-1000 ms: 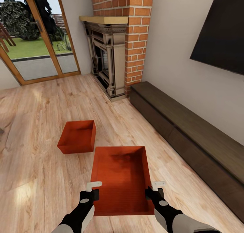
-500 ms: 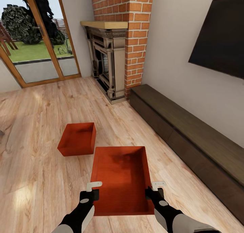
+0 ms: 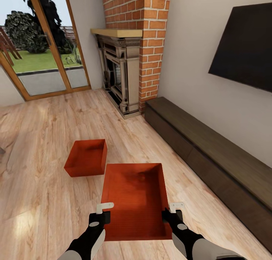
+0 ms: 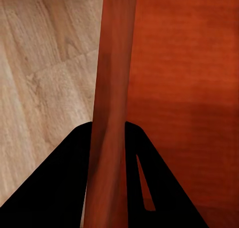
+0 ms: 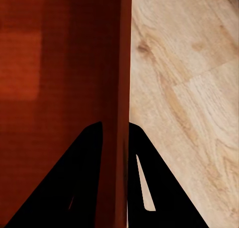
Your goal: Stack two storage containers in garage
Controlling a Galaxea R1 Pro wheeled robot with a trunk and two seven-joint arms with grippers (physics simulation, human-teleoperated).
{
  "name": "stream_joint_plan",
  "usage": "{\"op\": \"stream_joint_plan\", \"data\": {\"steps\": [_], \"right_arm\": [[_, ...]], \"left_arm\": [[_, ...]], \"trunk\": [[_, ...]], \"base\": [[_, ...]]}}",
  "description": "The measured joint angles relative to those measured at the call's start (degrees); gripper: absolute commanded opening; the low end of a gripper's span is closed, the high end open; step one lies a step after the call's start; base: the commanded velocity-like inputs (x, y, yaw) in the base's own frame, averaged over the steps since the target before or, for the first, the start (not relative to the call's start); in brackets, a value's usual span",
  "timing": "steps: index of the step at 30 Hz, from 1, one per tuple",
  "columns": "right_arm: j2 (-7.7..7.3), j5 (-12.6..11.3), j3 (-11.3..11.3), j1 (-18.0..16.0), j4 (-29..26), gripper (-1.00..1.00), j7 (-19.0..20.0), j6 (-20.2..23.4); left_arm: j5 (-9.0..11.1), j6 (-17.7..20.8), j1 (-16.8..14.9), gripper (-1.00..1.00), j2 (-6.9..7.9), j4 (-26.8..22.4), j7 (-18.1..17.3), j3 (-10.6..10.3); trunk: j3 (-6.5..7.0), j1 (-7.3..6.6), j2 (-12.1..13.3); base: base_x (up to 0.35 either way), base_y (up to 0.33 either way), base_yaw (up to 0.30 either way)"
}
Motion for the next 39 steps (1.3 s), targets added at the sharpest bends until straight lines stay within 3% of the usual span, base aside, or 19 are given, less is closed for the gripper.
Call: {"op": "stream_joint_plan", "data": {"steps": [39], "right_arm": [[-0.13,0.28,-0.30,-0.01,-0.02,-1.00,0.29,0.07]], "left_arm": [[0.19,-0.01,-0.01,-1.00,-0.05,0.04,0.06,-0.12]], "trunk": [[3.61,0.00,0.00]], "base": [[0.000,0.000,0.000]]}}
